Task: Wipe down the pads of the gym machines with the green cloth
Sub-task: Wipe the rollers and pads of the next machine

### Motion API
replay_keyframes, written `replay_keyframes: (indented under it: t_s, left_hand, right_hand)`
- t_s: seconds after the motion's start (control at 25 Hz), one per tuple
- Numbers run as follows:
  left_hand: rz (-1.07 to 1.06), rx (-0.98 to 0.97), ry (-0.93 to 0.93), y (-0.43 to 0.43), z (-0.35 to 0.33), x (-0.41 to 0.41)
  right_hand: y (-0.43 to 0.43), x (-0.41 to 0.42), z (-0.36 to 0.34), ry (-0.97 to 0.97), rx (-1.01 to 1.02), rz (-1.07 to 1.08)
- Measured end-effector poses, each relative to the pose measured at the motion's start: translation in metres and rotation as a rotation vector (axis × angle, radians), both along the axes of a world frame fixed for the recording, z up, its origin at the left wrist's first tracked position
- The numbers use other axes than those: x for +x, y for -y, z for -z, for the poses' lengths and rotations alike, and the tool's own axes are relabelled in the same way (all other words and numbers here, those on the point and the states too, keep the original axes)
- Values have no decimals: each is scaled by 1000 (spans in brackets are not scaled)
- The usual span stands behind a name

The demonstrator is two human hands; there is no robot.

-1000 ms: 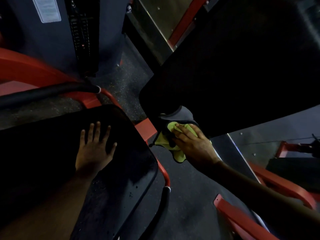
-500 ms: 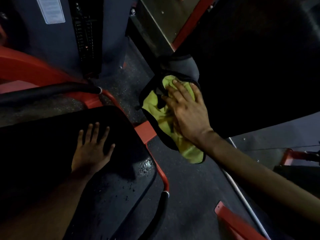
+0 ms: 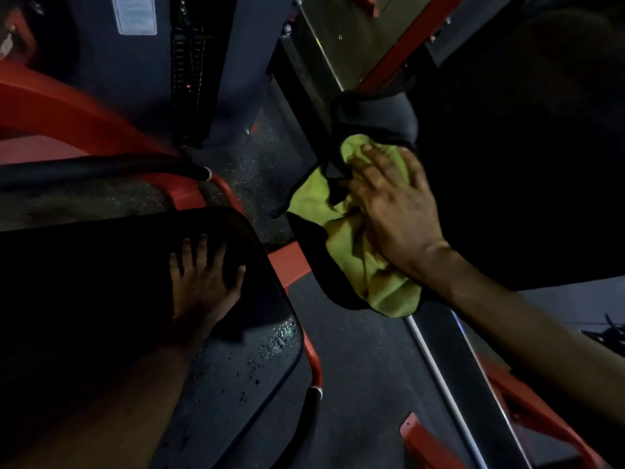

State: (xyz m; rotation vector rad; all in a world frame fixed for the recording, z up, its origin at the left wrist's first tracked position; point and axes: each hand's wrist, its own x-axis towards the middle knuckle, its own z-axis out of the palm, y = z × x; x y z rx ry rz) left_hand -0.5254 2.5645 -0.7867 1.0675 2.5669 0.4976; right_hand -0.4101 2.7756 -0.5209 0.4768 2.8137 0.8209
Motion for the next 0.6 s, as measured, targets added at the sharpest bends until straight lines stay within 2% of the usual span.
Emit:
replay_keyframes:
  t_s: [0.08,0.16,0.24,0.36,0.44,0.52,0.6]
  left_hand:
    - [-27,197,229,-46,-13,12]
    - [40,404,447,-90,-28,20]
    - [52,520,642,-118,-42,20]
    - [-68,545,833,-129,-52,22]
    - [-210,577,959,-123,-58,30]
    - [-268,558,971,-122,-64,36]
    - [-226,525,947,-121,-68,36]
  right_hand:
    - [-1,-4,-7,33,34,22]
    - [-1,-23,5,100,33,28]
    - [-4,-49,23,138,11,25]
    - [-8,-68,32,144,5,52]
    - [-7,-61,22,75,3,13]
    - [-8,-45,3,-26,9,-13]
    - [-10,-32,-29,-133,44,3]
